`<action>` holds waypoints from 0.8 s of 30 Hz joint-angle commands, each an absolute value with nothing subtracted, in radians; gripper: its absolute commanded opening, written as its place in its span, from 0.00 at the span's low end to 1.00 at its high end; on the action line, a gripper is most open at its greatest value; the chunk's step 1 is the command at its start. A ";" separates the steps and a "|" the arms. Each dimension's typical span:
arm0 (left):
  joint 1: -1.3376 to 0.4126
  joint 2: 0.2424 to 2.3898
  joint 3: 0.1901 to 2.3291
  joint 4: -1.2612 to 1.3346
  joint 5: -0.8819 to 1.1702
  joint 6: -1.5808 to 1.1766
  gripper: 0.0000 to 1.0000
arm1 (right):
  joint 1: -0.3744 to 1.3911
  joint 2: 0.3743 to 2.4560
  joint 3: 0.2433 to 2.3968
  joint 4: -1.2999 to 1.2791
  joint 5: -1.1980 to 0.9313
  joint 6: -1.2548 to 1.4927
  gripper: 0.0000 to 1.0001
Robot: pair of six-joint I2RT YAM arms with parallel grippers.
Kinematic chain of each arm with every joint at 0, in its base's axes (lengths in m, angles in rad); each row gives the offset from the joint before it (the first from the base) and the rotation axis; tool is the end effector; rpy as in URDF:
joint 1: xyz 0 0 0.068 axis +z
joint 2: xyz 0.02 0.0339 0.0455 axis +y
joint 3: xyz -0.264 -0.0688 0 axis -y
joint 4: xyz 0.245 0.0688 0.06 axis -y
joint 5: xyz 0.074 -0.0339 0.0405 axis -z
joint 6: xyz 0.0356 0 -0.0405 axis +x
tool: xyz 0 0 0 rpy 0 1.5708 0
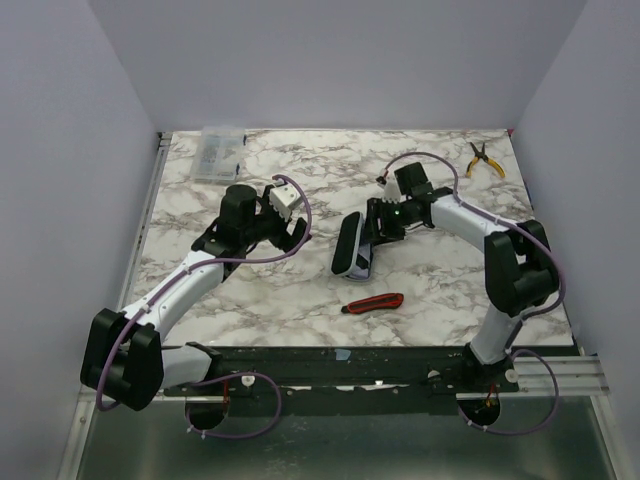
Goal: Open the umbrella
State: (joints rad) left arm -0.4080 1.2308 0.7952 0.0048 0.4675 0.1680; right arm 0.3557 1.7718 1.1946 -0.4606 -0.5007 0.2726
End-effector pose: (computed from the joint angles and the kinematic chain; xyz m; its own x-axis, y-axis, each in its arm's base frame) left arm 0.2465 -0.1240 0.2692 -0.2558 0.2732 -0.9273 0.7839 0.6200 -0.0336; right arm 0.3355 0.1429 0.1981 -0.9214 -0.0903 -0.3780 -0.2970 0.7909 0.5350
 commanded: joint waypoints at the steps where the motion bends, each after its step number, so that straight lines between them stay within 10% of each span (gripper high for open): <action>1: -0.410 1.221 0.795 0.008 0.444 0.165 0.79 | 0.408 1.819 1.246 -0.435 -0.463 0.317 0.58; 17: -0.410 1.179 0.754 0.019 0.410 0.168 0.79 | 0.532 1.977 1.318 -0.505 -0.168 0.334 0.72; 24: -0.409 1.157 0.733 0.008 0.400 0.186 0.79 | 0.533 1.963 1.364 -0.547 -0.185 0.288 0.14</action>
